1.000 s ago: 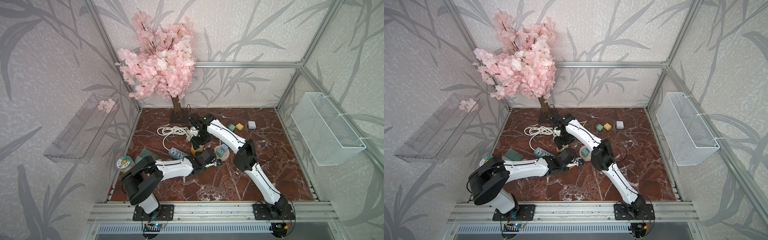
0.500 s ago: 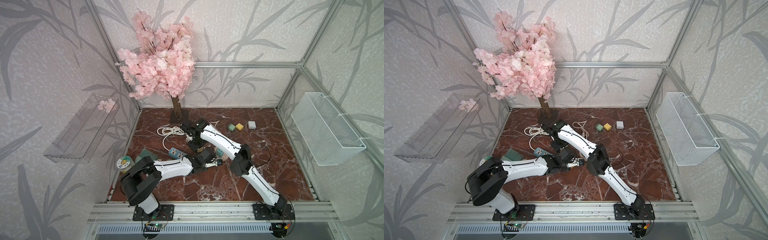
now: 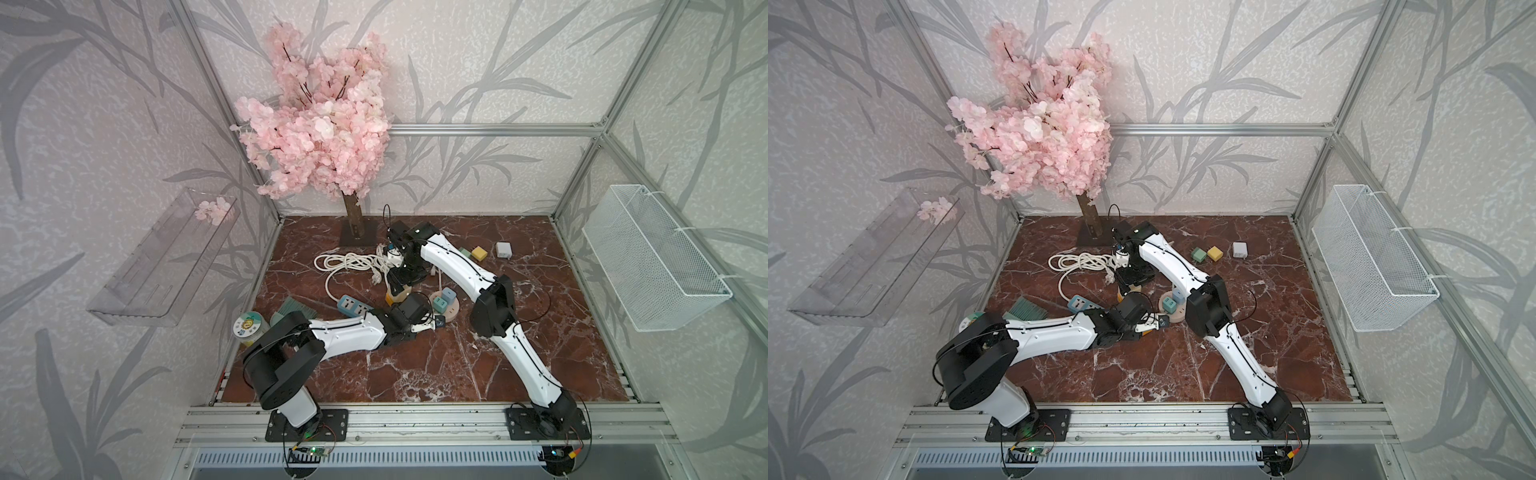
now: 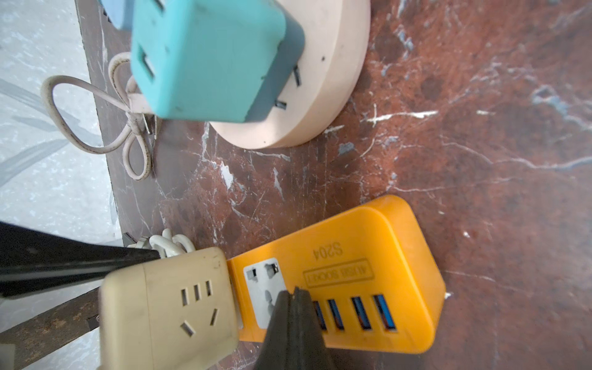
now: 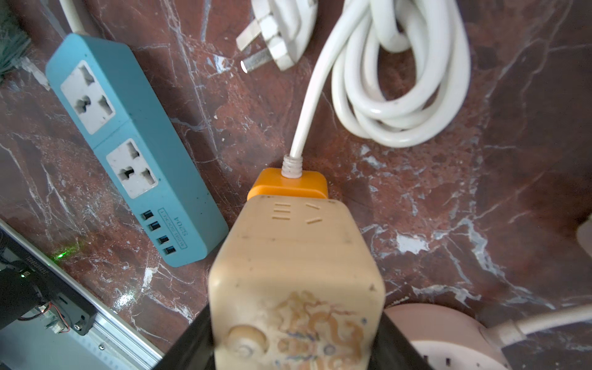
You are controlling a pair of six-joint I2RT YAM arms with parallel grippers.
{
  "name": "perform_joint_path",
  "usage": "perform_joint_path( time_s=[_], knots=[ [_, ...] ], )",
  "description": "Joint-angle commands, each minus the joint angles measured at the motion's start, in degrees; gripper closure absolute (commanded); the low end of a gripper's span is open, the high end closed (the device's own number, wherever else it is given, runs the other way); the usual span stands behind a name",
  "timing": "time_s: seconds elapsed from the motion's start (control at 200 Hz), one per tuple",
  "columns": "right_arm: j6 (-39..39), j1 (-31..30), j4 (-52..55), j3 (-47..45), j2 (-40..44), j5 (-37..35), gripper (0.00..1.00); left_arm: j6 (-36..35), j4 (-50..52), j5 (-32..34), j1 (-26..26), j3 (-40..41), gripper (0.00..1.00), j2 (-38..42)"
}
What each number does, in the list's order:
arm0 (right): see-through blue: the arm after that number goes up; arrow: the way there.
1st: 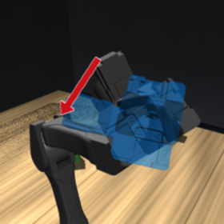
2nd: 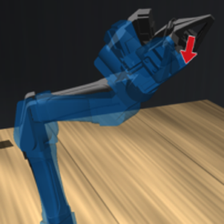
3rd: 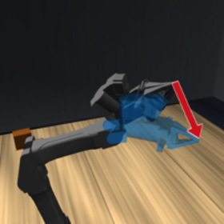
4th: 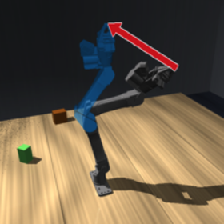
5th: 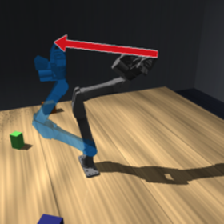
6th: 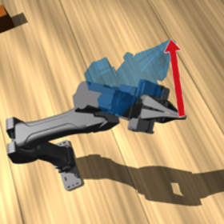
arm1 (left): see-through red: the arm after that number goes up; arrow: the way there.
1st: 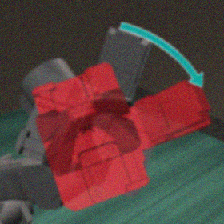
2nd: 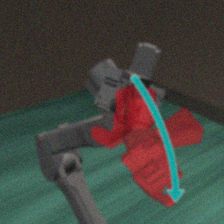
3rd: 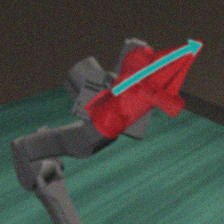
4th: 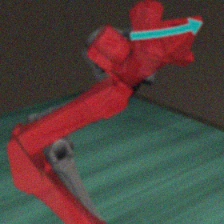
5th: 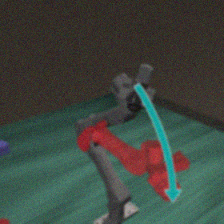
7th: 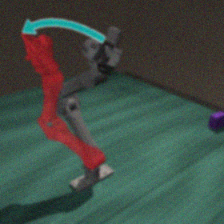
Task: Pull the plug off the socket
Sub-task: Remove the plug from the socket.
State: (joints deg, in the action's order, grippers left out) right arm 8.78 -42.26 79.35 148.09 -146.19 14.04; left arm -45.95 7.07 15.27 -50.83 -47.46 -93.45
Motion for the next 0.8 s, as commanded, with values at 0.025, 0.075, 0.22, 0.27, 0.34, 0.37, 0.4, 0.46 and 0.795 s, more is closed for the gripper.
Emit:
perform_joint_path(
  time_s=[0.025, 0.075, 0.22, 0.27, 0.34, 0.37, 0.4, 0.46, 0.795],
  knots=[
    [0.4, -3.5, 1.8, 1.9, 5.9, -8.5, 1.00, 0.5, 14.3, -6.1, 0.3, 5.1, 1.00, -4.9],
    [0.1, -5.1, 3.4, 3.3, 5.1, -13.7, 1.00, 0.5, 14.4, -6.3, 0.4, 5.3, 1.00, -5.0],
    [-0.1, -8.5, 8.6, 8.6, 1.5, -25.5, 1.00, 0.4, 14.5, -6.6, 0.3, 5.1, 1.00, -5.0],
    [-0.1, -8.7, 9.4, 9.6, 0.9, -26.5, 1.00, 0.5, 14.8, -6.9, 0.4, 4.9, 1.00, -5.1],
    [0.2, -8.6, 9.0, 9.8, 1.0, -25.0, 1.00, 0.6, 14.9, -7.2, 0.3, 4.9, 1.00, -5.0],
    [0.1, -8.3, 8.5, 9.8, 1.3, -23.0, 1.00, 0.6, 15.0, -7.2, 0.4, 4.8, 1.00, -5.1],
    [0.0, -7.8, 7.8, 9.6, 1.7, -19.8, 1.00, 0.6, 15.1, -7.2, 0.3, 4.7, 1.00, -5.1],
    [0.4, -5.9, 5.8, 8.4, 2.9, -11.6, 1.00, 0.6, 15.2, -7.3, 0.3, 4.8, 1.00, -5.1],
    [1.9, 1.5, 0.3, 3.8, 5.2, 16.6, 1.00, 0.9, 14.9, -7.6, 0.3, 5.2, 1.00, -5.4]
  ],
)
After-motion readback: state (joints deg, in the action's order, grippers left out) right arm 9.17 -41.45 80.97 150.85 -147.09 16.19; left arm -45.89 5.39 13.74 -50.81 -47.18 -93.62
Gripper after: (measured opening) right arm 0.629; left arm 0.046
